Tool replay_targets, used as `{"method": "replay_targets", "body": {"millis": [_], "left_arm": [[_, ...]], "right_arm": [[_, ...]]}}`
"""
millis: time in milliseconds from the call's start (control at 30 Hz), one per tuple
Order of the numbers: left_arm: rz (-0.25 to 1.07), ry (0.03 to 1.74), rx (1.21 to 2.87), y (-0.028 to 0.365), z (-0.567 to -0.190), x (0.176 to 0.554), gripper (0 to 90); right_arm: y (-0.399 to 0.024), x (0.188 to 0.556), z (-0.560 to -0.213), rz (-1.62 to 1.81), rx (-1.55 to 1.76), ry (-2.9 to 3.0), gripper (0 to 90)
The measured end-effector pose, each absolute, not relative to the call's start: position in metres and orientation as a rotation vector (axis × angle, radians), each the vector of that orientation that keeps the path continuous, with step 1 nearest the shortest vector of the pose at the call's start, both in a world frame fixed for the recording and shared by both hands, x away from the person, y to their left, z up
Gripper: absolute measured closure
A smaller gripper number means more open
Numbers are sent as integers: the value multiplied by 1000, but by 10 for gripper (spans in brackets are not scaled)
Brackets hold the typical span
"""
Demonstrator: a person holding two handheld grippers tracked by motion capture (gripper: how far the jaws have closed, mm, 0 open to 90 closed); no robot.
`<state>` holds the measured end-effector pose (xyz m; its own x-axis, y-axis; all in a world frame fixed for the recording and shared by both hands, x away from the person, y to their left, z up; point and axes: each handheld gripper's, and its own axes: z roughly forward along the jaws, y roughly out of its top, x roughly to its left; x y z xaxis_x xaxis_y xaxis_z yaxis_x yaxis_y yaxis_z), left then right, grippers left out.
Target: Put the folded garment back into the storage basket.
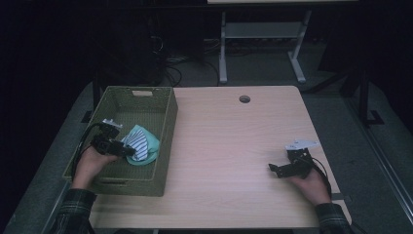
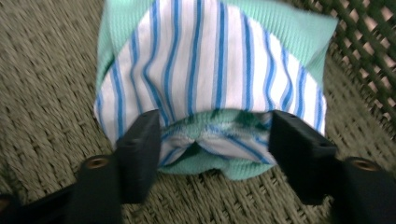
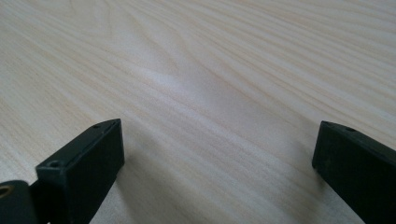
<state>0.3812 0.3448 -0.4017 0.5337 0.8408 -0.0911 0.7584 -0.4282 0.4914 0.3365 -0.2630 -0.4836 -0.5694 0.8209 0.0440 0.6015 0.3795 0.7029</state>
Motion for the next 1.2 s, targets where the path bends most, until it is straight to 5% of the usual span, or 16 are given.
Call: {"method": "replay_targets", "body": {"millis": [367,1200], "left_arm": [[275,1233,2222,332,-379,375,134],[283,1020,2169,240,-333,370,136]], "right_arm": [[-263,337,-484,991,1247,2331,18],[-263,337,-484,991,1243,2329,18]]}}
